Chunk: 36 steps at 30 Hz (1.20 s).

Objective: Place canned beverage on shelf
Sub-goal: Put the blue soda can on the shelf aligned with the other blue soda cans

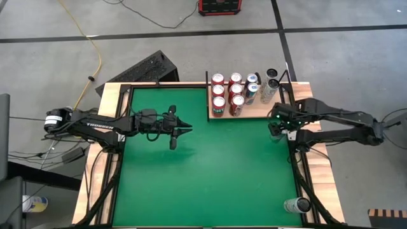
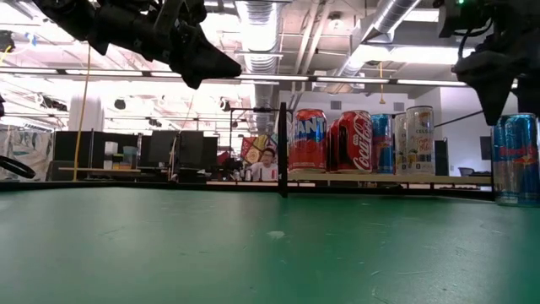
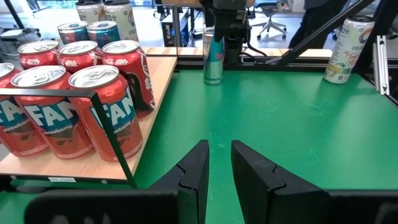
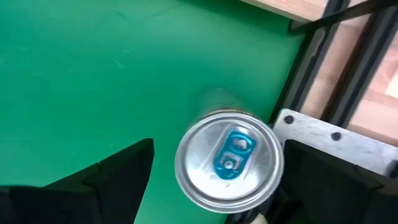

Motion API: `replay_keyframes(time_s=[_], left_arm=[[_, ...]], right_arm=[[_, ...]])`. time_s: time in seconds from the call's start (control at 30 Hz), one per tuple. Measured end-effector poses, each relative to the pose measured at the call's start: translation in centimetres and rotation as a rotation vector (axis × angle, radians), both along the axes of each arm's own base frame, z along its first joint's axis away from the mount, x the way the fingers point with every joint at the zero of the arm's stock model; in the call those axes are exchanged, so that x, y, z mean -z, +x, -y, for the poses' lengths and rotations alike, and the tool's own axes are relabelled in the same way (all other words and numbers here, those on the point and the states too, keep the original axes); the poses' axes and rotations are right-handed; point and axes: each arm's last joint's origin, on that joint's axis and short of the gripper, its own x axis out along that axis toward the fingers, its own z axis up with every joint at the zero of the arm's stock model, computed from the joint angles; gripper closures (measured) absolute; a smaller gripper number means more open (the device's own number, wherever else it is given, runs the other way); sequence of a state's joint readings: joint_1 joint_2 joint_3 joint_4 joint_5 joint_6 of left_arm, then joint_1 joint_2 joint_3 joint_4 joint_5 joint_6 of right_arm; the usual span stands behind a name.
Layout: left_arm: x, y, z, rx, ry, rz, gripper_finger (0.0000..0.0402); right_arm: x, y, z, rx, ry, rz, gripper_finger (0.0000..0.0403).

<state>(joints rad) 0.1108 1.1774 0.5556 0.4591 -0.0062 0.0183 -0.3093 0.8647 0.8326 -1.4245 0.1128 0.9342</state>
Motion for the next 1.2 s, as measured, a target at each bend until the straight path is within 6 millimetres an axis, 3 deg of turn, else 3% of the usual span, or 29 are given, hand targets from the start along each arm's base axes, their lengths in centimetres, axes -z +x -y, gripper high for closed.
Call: replay_keyframes(time_s=[0.27, 0.63, 0.83, 1.2], left_arm=[[0.0, 0.0, 0.0, 0.000, 0.000, 0.001, 0.0345], [0.0, 0.0, 0.0, 0.000, 0.000, -0.002, 0.0345], [0.0, 0.0, 0.0, 0.000, -0.001, -0.001, 0.0345], [0.0, 0.0, 0.0, 0.001, 0.011, 0.002, 0.0345]], right_arm=[[0.1, -0.2, -0.1, 0.031, 0.026, -0.025, 0.0044], [0.1, -0.2, -0.1, 0.041, 0.026, -0.028, 0.0127], [0.0, -0.2, -0.1, 0.031, 0.029, -0.023, 0.0136], [-5.1, 1.6, 0.5, -0.045, -0.029, 0.102, 0.0137]])
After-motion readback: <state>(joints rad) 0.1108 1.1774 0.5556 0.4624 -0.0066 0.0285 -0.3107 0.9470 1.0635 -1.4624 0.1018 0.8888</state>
